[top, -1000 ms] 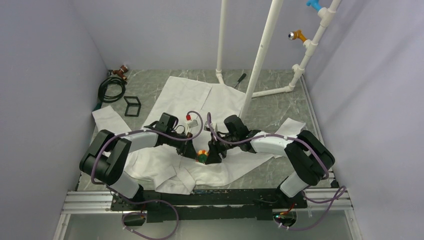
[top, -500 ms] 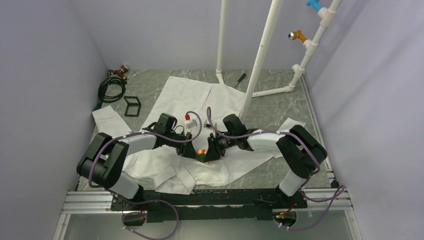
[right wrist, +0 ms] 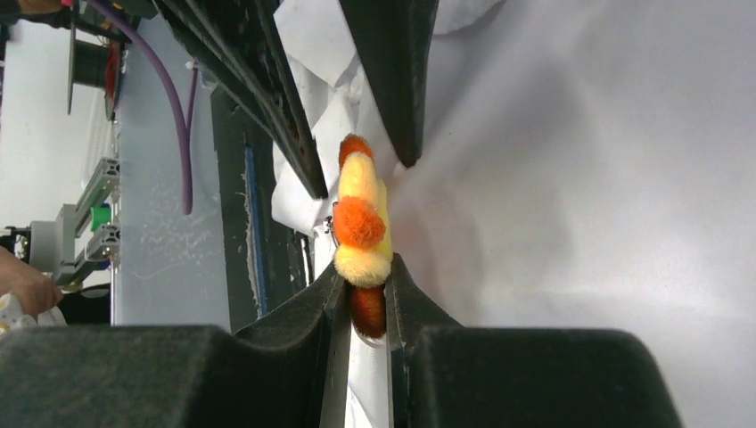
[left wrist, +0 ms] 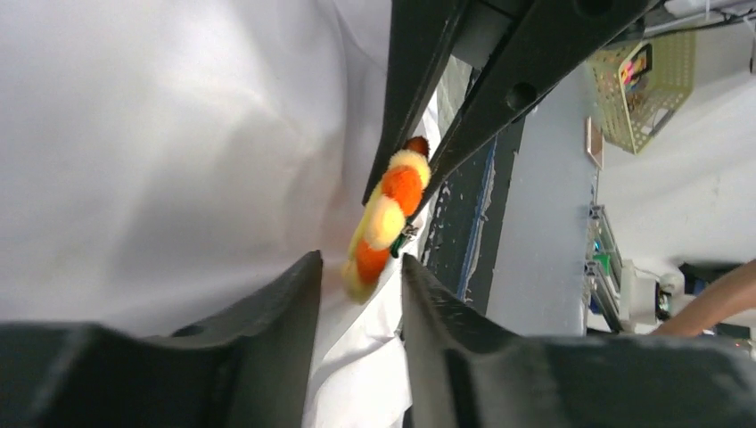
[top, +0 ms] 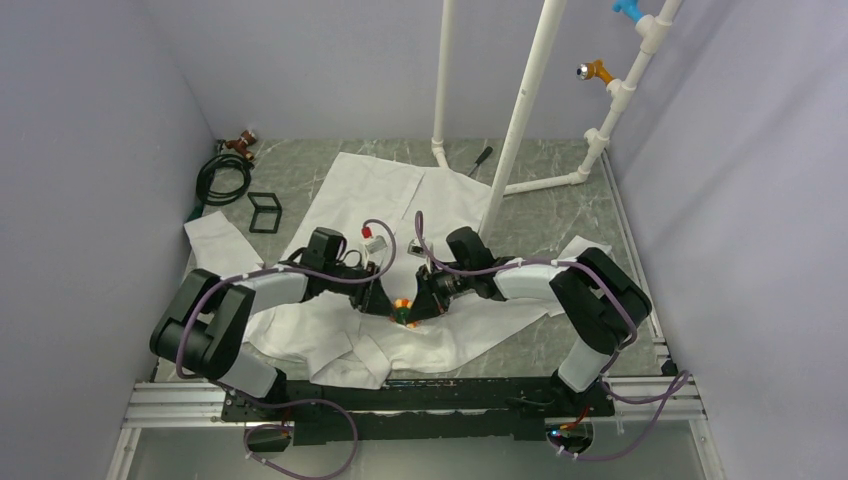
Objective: Remove the brooch from the garment
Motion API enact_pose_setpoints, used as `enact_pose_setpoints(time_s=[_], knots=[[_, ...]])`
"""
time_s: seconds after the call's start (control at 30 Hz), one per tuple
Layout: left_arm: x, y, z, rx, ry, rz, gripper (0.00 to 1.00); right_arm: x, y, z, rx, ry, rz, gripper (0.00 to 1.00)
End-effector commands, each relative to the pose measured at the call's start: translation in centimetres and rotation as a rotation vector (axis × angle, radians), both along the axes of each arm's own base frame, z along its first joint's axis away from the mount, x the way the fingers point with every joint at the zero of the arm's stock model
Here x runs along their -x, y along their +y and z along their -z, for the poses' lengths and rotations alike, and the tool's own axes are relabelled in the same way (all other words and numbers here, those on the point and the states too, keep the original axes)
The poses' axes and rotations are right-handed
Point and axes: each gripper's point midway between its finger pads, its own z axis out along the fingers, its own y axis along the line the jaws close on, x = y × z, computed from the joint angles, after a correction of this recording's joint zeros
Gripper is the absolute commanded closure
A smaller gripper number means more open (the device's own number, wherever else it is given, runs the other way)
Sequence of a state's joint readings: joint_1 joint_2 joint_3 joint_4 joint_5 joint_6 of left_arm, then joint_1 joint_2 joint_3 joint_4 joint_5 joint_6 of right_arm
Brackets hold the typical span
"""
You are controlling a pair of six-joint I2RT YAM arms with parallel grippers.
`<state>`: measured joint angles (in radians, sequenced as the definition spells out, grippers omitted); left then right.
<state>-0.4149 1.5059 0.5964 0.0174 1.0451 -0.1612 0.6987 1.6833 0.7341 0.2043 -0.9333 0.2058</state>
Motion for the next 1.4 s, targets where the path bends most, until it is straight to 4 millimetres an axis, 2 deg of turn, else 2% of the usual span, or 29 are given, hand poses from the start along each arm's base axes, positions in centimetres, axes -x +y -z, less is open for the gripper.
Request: enact_pose_setpoints(time_s=[0.0, 0.1, 0.23, 0.47, 0.67, 0.87, 0.9, 1.1, 1.27, 1.37], knots=[[-1.5, 0.6, -2.9, 0.107, -0.095, -0.068, 0.51, -0.5, 1.3, -2.2, -0.094, -0.045, -0.039, 1.00], [-1.3, 0.9, -3.4, 0.119, -0.151, -0.090, 0.44, -1.0, 1.4, -2.2, -0.095, -0.029, -0.018, 1.00], [-1.1, 1.1, -3.4, 0.126, -0.156, -0.130, 0.45, -2.1, 1.3, -2.4, -0.105, 0.003, 0.025, 1.00], [-2.1, 1.3, -2.6, 0.095, -0.182, -0.194, 0.47, -3.6, 1.5, -2.9, -0.124, 0.056, 0.068, 1.00], [-3.0, 1.2, -2.5, 0.094, -0.246, -0.176, 0.48, -2.7, 1.1, -2.8, -0.131, 0.017, 0.006, 1.00], [-2.5, 0.4, -2.7, 0.138, -0.306, -0.103, 0.48, -1.5, 0.3, -2.3, -0.127, -0.011, -0.036, 1.00], [-2.1, 0.0, -2.7, 0.146, -0.316, -0.076, 0.50, -1.4, 0.2, -2.3, -0.128, -0.014, -0.039, 1.00], [-0.1, -1.3, -2.6, 0.167, -0.344, 0.029, 0.78, -1.1, -0.2, -1.6, -0.106, -0.014, -0.047, 1.00], [0.2, -1.2, -1.0, 0.120, -0.343, 0.046, 0.99, -1.0, -0.7, -1.2, -0.080, -0.011, -0.041, 0.70], [-0.1, -1.4, -0.7, 0.106, -0.348, 0.053, 1.00, -0.9, -1.6, -0.8, -0.055, -0.014, -0.038, 0.65]])
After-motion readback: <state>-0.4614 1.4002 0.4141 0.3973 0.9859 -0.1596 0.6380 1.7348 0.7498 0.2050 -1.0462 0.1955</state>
